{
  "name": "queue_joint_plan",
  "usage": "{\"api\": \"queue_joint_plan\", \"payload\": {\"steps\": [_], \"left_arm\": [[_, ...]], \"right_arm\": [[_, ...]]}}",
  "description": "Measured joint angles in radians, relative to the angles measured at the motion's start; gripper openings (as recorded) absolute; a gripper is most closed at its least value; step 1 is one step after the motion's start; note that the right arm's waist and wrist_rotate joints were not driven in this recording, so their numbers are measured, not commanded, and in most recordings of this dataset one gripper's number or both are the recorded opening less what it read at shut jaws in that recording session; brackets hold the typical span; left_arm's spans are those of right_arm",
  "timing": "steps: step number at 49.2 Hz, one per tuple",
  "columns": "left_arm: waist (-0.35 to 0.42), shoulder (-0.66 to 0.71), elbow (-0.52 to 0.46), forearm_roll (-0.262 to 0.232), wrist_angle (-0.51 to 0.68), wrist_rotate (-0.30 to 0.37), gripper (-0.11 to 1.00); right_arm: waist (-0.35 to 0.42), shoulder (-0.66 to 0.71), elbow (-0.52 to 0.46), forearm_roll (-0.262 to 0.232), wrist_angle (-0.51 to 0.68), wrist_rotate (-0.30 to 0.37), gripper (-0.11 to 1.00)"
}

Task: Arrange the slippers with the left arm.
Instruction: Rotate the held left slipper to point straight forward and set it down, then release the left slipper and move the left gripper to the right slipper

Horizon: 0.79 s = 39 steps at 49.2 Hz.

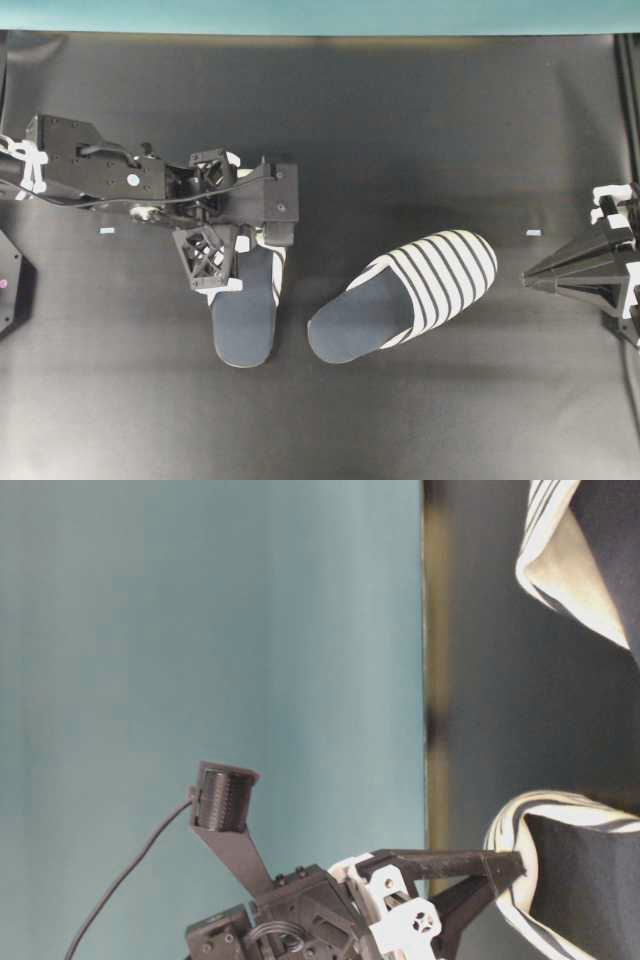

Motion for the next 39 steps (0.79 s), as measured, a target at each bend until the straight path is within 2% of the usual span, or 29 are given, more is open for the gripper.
{"api": "queue_joint_plan", "payload": {"steps": [3, 13, 17, 24, 33, 36, 39], "left_arm": [[0.0, 0.0, 0.002, -0.002, -0.005, 0.0, 0.13], [-0.005, 0.002, 0.008, -0.002, -0.028, 0.005, 0.72], [-0.006, 0.0, 0.009, -0.002, -0.021, 0.012, 0.87], [-0.006, -0.018, -0.029, -0.002, 0.028, 0.012, 0.89], [-0.017, -0.074, -0.19, -0.002, 0.067, 0.031, 0.89], [-0.031, -0.057, -0.247, -0.002, 0.066, 0.083, 0.89], [-0.051, -0.021, -0.298, -0.002, 0.061, 0.173, 0.89]], "right_arm": [[0.0, 0.0, 0.0, 0.0, 0.0, 0.0, 0.0], [0.0, 0.0, 0.005, 0.0, 0.0, 0.0, 0.0], [0.0, 0.0, 0.005, 0.0, 0.0, 0.0, 0.0], [0.0, 0.0, 0.008, 0.0, 0.0, 0.002, 0.0], [0.0, 0.0, 0.011, 0.0, 0.0, 0.0, 0.0], [0.0, 0.0, 0.011, 0.0, 0.0, 0.002, 0.0], [0.0, 0.0, 0.011, 0.0, 0.0, 0.0, 0.0]]}}
